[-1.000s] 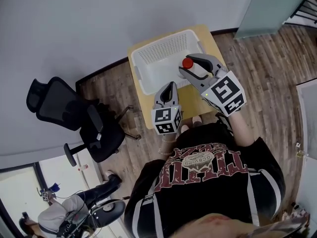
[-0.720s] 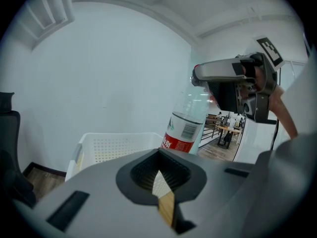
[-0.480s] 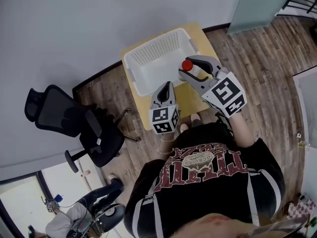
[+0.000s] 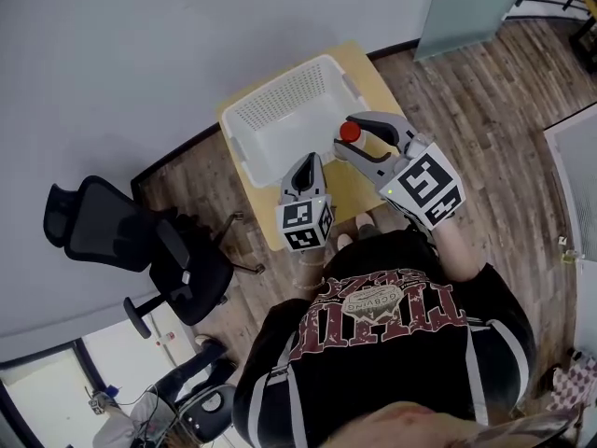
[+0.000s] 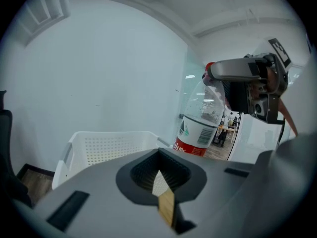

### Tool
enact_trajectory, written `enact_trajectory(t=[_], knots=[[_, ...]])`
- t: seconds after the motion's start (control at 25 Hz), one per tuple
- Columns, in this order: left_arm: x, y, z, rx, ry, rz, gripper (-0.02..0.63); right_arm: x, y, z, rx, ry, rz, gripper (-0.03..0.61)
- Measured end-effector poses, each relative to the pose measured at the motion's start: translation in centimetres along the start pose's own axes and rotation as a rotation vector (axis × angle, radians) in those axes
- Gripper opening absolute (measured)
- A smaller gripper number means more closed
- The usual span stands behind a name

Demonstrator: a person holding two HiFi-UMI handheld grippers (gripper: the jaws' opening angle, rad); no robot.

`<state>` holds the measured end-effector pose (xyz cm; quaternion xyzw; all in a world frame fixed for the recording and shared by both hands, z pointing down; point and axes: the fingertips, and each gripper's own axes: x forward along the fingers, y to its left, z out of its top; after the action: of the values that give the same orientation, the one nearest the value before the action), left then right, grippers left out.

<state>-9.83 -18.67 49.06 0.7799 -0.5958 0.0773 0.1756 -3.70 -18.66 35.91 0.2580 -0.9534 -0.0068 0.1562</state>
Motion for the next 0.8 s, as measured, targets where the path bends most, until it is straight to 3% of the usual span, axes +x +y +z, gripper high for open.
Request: enact_trajectory(t=[0.8], knots=[[1.3,-2.2,-0.4,0.025,0.023,-0.070,0.028,-0.9,-1.1,-4.1,0.067,0.064,-0.050,0.166]])
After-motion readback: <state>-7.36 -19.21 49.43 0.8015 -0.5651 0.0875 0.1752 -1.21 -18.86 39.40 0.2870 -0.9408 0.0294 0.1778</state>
